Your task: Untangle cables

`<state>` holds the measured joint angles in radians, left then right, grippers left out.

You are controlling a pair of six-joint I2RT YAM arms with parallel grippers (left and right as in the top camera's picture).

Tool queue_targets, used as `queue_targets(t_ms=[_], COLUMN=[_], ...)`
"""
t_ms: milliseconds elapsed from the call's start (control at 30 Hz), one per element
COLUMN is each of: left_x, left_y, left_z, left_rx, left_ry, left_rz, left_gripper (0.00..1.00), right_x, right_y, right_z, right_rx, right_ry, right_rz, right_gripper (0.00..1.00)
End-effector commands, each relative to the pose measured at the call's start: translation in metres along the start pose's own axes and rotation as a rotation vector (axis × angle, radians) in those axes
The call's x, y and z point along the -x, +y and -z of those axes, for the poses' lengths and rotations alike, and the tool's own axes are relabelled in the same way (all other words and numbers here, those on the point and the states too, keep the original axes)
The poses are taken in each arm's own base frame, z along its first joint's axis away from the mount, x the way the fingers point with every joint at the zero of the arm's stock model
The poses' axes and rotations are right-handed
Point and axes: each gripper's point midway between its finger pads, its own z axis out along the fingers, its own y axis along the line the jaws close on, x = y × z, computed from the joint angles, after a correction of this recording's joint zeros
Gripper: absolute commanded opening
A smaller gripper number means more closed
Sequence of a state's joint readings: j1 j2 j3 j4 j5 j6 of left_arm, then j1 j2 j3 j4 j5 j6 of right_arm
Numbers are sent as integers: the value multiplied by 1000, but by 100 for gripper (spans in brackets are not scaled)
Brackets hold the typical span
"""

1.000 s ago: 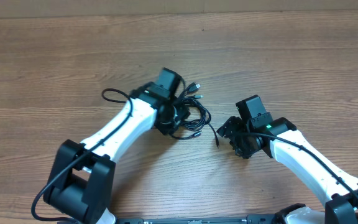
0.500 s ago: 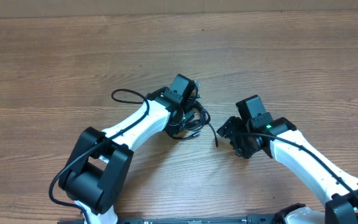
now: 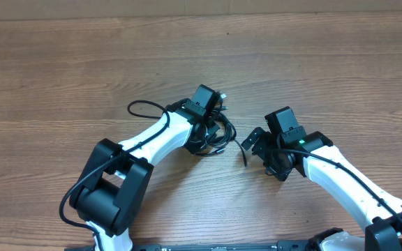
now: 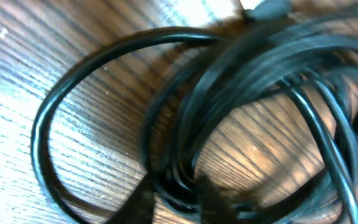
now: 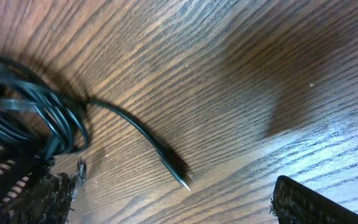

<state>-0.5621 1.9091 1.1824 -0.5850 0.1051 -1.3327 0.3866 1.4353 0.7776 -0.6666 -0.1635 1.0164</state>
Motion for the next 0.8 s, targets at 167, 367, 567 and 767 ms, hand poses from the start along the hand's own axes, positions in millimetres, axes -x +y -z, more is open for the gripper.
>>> queue_targets(t_ms=[167,367,567,767], left_x=[15,18,27,29], left_y=[19,16,7,10], left_z=[-11,-9,13,26], left_rx=[78,72,36,40], left_ry=[-53,-53,-59,-61], left_rz=[-146,-262,-354,-372], left_gripper=[4,4,4,4], right_x=[6,6,6,6], right_y=[2,2,2,2], right_z=[1,1,1,1], right_rx=[0,1,0,1], right_ry=[-24,-25,-24,-25], right_rz=[0,0,0,0], right_gripper=[100,100,100,100])
